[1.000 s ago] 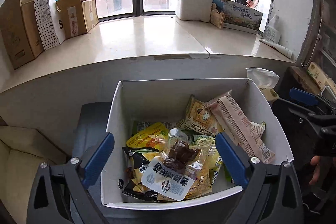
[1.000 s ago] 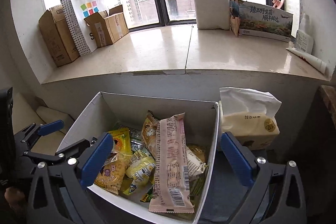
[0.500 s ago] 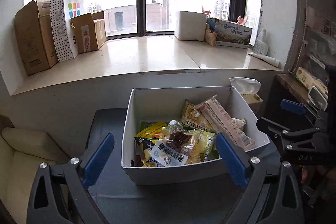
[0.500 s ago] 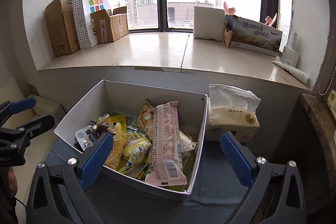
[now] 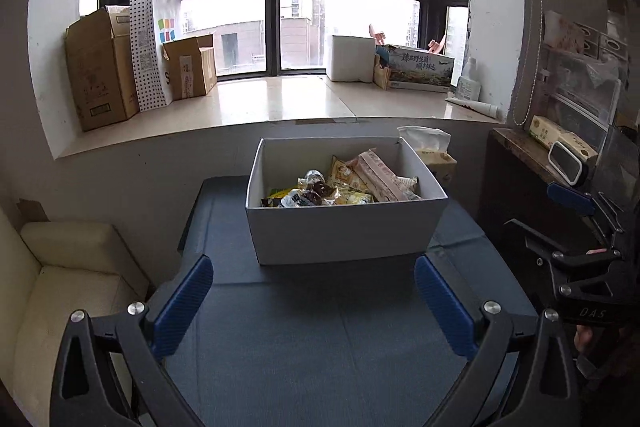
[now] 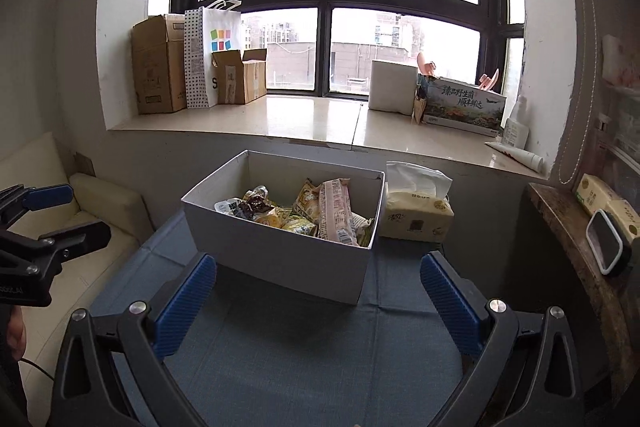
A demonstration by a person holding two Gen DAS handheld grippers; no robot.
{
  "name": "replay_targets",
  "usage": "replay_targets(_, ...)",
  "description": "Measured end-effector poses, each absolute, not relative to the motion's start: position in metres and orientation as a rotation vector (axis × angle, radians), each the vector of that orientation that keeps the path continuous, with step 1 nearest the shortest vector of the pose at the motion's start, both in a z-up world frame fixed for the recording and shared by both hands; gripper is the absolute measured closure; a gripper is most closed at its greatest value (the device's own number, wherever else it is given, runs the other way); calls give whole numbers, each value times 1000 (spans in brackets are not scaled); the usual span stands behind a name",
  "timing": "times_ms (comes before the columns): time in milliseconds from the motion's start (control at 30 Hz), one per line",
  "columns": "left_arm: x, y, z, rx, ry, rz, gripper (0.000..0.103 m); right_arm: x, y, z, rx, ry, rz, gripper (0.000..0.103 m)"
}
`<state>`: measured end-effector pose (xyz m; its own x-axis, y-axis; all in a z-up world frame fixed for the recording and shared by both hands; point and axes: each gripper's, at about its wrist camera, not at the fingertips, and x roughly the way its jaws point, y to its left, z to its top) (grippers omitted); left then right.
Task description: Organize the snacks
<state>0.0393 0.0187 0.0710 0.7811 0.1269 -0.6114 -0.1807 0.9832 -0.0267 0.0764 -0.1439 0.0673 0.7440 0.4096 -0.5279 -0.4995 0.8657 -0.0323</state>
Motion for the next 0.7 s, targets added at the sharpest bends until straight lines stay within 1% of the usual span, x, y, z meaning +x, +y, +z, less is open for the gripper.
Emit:
replay_targets(233,12,-13,63,-42,672,137,0,37,-162,42,-52,652,572,0)
replay_targets(433,10,-14,64,-85,667,109,0,31,-168,50,-44,636,583,0)
replay_targets(700,12,-12,62,-92,680,119,0,31,-167,46,-50,652,578,0)
